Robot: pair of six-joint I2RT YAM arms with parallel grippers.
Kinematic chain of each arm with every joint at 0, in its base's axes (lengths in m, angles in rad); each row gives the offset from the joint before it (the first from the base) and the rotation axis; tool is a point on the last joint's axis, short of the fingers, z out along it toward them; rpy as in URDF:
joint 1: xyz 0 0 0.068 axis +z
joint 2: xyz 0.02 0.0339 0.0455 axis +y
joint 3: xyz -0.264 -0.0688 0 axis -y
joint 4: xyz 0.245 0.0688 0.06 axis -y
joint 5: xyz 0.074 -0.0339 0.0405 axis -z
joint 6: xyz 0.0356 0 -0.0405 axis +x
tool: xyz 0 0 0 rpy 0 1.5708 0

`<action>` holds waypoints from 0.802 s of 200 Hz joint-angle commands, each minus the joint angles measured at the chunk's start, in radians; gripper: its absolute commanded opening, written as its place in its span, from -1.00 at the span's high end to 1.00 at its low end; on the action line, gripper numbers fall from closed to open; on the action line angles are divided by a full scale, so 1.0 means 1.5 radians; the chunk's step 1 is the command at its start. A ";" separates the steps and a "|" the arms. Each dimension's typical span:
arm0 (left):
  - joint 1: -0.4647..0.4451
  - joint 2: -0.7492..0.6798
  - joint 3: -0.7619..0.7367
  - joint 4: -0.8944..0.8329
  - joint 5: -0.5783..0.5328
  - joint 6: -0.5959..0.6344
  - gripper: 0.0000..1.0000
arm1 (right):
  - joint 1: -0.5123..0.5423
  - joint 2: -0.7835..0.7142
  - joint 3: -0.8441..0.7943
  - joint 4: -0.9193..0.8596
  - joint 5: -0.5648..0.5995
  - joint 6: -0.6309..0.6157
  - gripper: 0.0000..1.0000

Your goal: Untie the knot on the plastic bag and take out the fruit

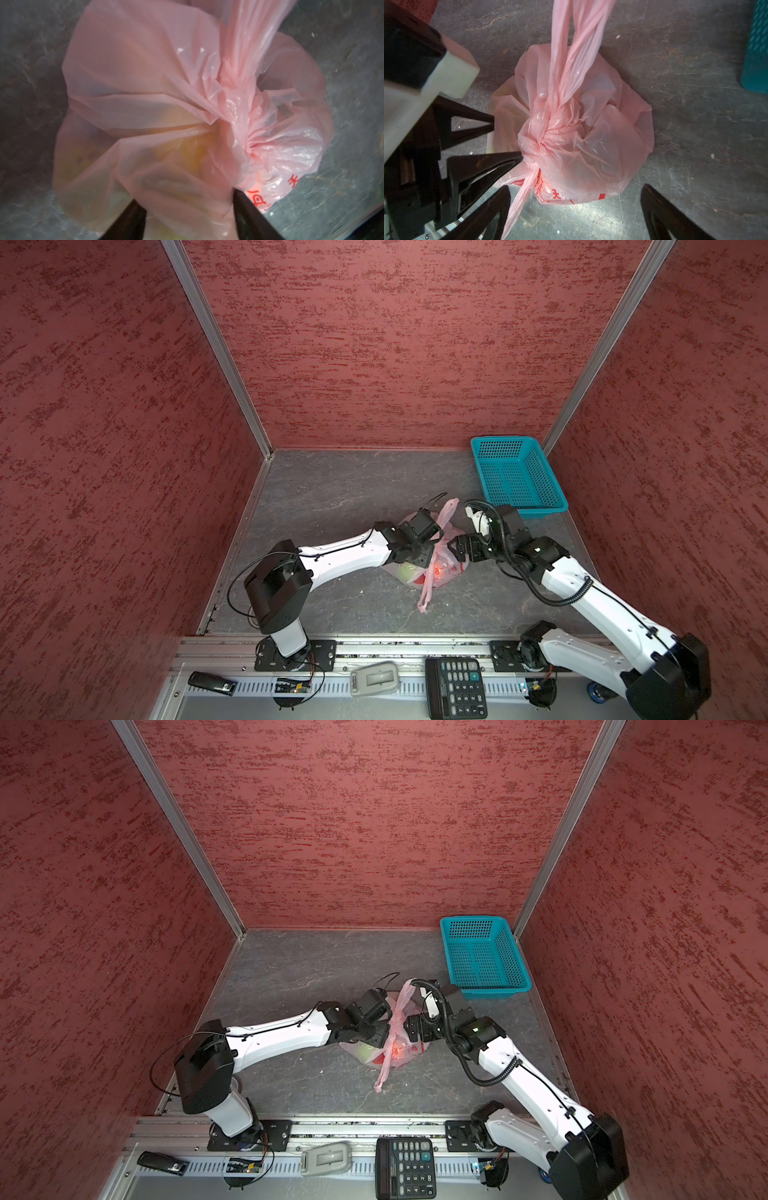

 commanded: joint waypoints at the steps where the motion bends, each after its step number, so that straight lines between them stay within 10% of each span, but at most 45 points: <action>1: -0.004 0.001 0.011 0.026 -0.004 -0.009 0.20 | 0.006 -0.015 -0.015 0.025 0.026 0.012 -0.97; 43: -0.003 -0.028 0.000 0.032 -0.016 -0.007 1.00 | 0.031 0.002 -0.032 0.059 0.016 -0.005 -0.97; 160: 0.001 -0.098 -0.047 0.059 -0.009 -0.001 1.00 | 0.065 0.125 0.008 0.168 0.049 -0.073 -0.31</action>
